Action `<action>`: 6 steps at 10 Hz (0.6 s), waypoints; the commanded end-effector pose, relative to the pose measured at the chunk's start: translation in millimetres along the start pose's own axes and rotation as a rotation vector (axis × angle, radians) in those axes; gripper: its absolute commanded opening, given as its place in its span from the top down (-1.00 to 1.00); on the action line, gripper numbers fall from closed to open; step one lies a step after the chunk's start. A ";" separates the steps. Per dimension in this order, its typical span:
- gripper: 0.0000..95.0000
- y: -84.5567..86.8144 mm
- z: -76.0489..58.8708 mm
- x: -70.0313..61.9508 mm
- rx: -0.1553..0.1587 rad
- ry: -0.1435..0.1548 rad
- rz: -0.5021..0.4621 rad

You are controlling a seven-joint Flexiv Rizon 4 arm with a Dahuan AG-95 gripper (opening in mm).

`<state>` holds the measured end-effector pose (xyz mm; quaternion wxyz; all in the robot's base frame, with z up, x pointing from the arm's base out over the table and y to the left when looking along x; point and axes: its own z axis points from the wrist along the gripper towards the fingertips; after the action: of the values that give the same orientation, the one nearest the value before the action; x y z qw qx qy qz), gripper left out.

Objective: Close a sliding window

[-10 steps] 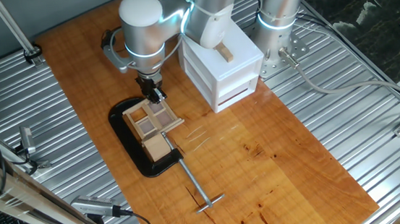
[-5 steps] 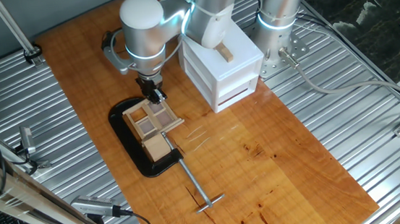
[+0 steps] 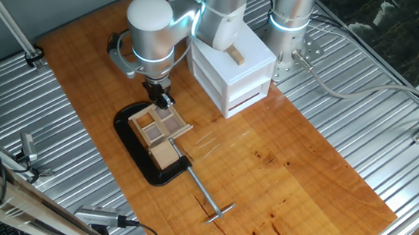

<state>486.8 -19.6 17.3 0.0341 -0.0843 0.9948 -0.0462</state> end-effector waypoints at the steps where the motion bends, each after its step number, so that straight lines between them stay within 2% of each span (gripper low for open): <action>1: 1.00 -2.3 35.9 2.0 -0.007 -0.002 0.008; 3: 1.00 -0.6 33.4 1.2 -0.063 -0.007 0.047; 4: 1.00 2.8 29.1 -0.9 -0.072 0.000 0.065; 6: 1.00 6.3 22.1 -5.7 -0.053 0.013 0.063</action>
<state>490.7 -14.6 17.0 0.0236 -0.0478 0.9986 -0.0061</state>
